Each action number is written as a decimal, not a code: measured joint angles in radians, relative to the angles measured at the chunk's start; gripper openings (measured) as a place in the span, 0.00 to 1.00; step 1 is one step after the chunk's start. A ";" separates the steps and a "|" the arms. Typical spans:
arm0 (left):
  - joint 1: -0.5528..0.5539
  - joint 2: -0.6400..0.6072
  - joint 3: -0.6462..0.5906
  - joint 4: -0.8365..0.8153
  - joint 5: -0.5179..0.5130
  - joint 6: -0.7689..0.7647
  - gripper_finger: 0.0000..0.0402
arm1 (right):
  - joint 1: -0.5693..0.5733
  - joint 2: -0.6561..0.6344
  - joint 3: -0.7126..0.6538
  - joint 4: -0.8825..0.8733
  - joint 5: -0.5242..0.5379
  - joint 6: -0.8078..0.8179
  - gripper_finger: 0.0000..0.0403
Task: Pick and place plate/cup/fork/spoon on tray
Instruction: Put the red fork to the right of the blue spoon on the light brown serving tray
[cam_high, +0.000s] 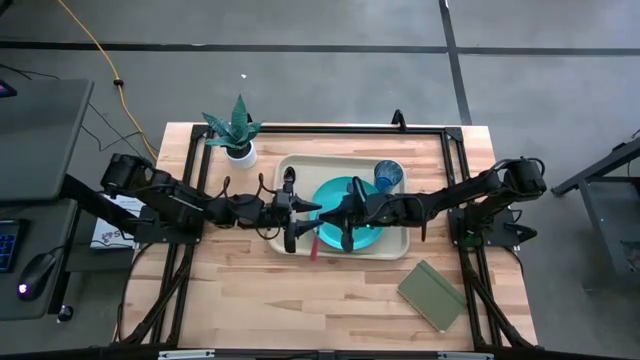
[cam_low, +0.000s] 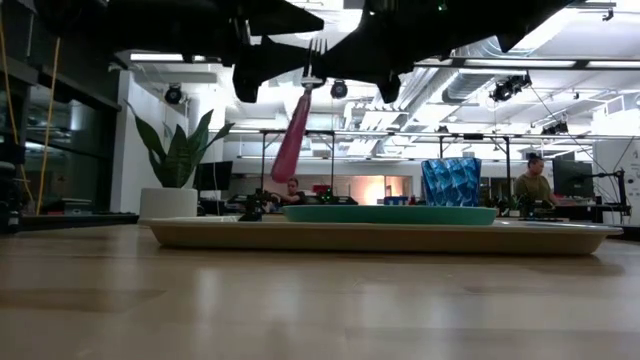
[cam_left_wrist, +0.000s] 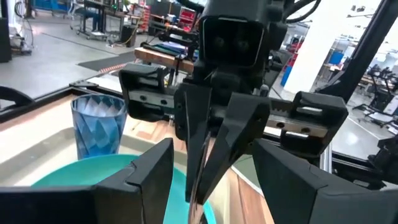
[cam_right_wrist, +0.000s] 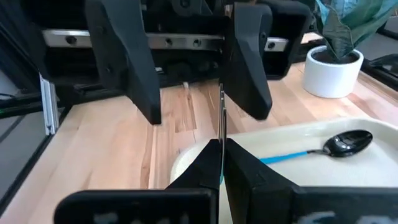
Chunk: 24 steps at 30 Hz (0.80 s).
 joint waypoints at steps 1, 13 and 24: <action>0.000 0.000 0.000 0.000 -0.001 0.001 0.50 | 0.000 0.000 0.000 0.008 -0.004 0.000 0.00; 0.004 0.005 0.000 -0.018 -0.001 -0.009 0.30 | 0.000 0.000 0.000 0.023 -0.032 -0.003 0.00; 0.023 0.000 0.000 -0.039 0.012 -0.008 0.01 | 0.000 0.000 0.000 0.026 -0.036 -0.003 0.01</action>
